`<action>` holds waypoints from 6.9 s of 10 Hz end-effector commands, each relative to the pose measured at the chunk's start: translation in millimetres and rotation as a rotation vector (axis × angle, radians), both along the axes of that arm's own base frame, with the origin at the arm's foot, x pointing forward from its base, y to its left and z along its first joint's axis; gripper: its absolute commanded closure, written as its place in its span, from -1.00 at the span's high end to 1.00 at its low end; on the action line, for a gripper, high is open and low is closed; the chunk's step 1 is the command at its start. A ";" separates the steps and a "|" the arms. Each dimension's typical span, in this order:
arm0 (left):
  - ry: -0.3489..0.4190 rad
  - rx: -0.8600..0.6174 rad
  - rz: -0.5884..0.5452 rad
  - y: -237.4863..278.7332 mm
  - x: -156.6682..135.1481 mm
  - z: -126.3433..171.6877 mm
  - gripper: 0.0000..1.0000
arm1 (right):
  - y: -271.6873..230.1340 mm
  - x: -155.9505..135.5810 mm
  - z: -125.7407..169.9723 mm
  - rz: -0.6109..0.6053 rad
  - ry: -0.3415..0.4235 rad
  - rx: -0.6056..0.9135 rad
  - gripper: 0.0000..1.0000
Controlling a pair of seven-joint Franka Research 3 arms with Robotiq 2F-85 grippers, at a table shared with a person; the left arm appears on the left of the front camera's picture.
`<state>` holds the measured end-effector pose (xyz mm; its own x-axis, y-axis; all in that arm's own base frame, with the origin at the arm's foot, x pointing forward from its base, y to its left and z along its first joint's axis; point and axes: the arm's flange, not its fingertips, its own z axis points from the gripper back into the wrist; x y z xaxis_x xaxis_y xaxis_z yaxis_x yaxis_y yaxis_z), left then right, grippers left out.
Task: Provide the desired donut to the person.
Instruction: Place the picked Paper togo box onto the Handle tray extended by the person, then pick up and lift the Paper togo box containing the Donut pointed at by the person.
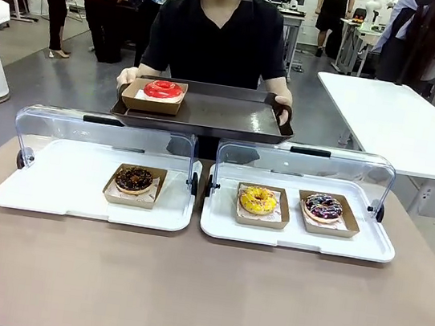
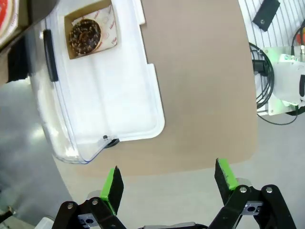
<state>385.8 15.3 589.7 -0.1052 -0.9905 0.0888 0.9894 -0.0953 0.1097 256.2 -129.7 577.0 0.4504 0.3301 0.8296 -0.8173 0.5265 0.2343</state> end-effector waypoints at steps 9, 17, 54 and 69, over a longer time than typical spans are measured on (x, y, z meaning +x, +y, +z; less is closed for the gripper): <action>0.013 -0.004 0.006 3.0 7.5 -9.7 1.00 | 0.2 0.4 -0.4 0.008 -0.004 0.008 1.00; 0.073 -0.595 -0.001 53.5 40.7 -10.0 1.00 | 0.2 0.4 -0.4 0.008 -0.004 0.008 1.00; 0.022 -1.071 0.111 188.5 -10.8 -72.0 1.00 | 0.2 0.4 -0.4 0.008 -0.004 0.008 1.00; 0.065 0.054 -0.028 -140.3 36.1 -145.6 1.00 | 0.2 0.4 -0.4 0.008 -0.004 0.008 1.00</action>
